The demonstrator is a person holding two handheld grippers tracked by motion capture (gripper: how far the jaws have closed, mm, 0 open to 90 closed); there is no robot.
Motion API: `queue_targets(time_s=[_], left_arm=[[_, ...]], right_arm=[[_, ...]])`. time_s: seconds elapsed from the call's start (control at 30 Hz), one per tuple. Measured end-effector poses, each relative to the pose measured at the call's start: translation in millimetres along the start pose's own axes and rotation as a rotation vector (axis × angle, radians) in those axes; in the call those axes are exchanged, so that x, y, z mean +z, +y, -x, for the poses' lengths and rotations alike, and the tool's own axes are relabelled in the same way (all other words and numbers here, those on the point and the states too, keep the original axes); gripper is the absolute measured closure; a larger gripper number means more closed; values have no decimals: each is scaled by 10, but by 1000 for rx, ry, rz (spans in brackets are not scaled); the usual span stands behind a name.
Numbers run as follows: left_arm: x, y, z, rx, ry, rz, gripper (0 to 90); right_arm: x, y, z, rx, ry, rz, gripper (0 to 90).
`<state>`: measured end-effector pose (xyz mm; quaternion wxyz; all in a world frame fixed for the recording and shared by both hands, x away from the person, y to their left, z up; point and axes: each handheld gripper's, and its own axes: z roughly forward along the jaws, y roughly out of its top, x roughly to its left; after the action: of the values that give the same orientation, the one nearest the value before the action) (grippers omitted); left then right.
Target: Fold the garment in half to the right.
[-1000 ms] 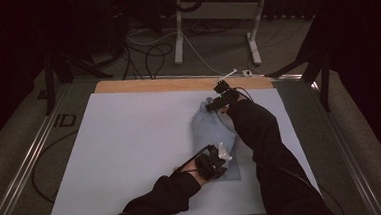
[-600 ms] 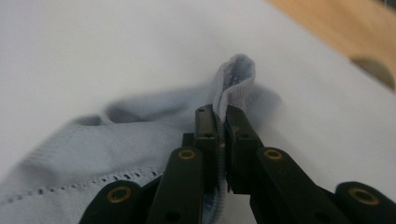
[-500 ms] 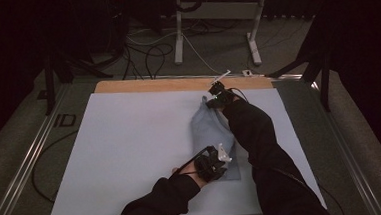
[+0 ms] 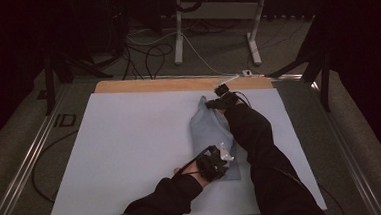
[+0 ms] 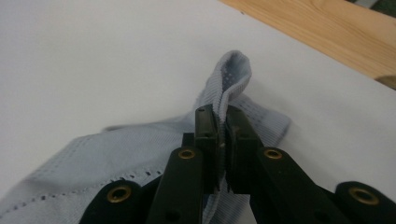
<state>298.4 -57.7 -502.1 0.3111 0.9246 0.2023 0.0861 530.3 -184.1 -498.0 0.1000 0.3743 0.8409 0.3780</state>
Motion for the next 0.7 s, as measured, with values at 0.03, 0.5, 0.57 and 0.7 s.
queue_targets(time_s=[0.03,0.5,0.57,0.7], left_arm=[[11,6,4,4,-1,-5,855],[75,66,56,-4,-81,4,804],[87,78,68,-5,-88,7,800],[114,88,108,-2,-129,14,732]], right_arm=[[8,-11,8,-1,-14,-4,854],[-30,-93,30,25,-99,-34,389],[-92,-73,24,31,-107,-22,347],[-209,-45,18,46,-88,7,245]])
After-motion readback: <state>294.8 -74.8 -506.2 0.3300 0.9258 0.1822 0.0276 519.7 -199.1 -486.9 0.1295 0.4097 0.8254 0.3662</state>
